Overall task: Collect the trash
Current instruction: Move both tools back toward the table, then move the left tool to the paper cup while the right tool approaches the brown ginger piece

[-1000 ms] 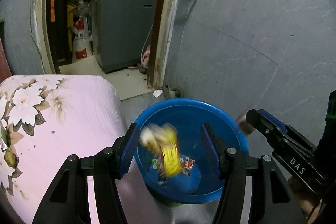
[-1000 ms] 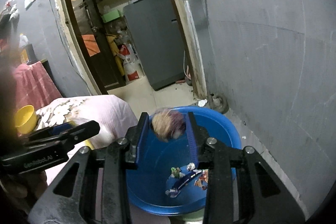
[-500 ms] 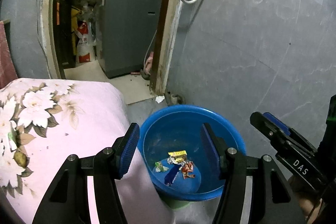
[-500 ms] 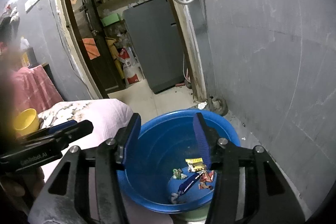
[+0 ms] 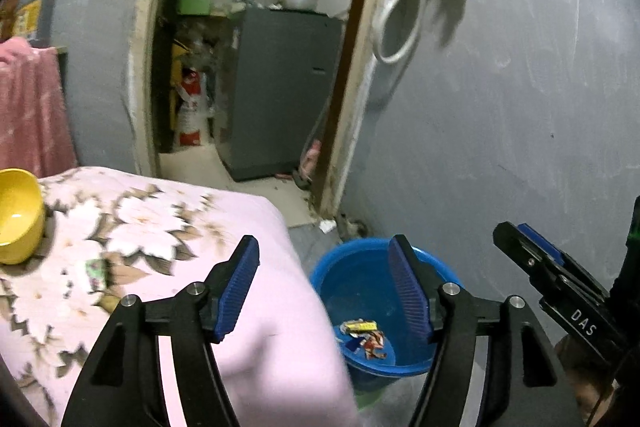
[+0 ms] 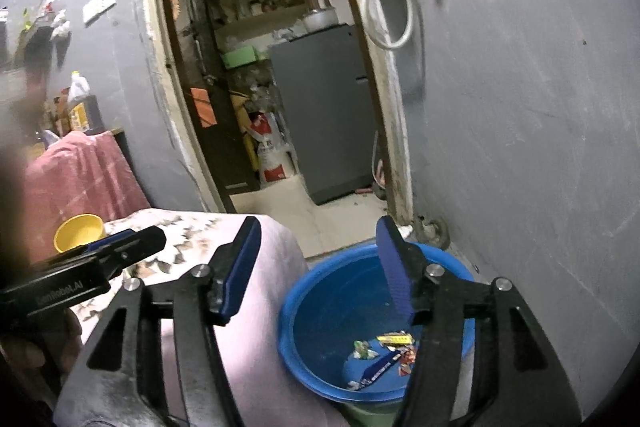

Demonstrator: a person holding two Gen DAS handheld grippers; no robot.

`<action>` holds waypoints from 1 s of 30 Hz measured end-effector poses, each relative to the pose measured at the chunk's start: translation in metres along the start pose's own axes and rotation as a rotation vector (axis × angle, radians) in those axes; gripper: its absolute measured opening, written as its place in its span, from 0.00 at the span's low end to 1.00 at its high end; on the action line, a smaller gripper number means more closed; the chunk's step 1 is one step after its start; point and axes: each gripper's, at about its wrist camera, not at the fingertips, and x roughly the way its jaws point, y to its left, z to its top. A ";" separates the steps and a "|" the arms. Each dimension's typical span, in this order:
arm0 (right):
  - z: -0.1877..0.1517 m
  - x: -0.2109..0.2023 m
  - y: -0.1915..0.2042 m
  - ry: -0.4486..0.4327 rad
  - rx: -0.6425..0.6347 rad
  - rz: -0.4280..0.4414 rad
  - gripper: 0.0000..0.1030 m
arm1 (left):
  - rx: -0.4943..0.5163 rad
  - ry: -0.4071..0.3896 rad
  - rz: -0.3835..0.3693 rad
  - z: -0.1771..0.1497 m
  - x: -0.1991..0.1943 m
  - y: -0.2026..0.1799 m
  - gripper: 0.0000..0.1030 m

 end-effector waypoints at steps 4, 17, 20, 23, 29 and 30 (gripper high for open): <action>0.006 -0.009 0.024 -0.032 -0.023 0.016 0.92 | -0.021 -0.060 0.035 0.003 -0.031 0.019 0.70; 0.008 -0.025 0.099 -0.109 -0.093 0.095 1.00 | -0.084 -0.193 0.194 -0.008 -0.108 0.080 0.93; 0.004 -0.026 0.115 -0.127 -0.094 0.125 1.00 | -0.098 -0.233 0.248 -0.014 -0.126 0.094 0.96; -0.001 -0.027 0.131 -0.143 -0.105 0.148 1.00 | -0.110 -0.249 0.286 -0.020 -0.136 0.109 0.96; -0.011 -0.029 0.154 -0.183 -0.124 0.190 1.00 | -0.116 -0.277 0.358 -0.034 -0.156 0.131 0.96; -0.013 -0.028 0.157 -0.184 -0.129 0.196 1.00 | -0.116 -0.278 0.367 -0.036 -0.157 0.134 0.96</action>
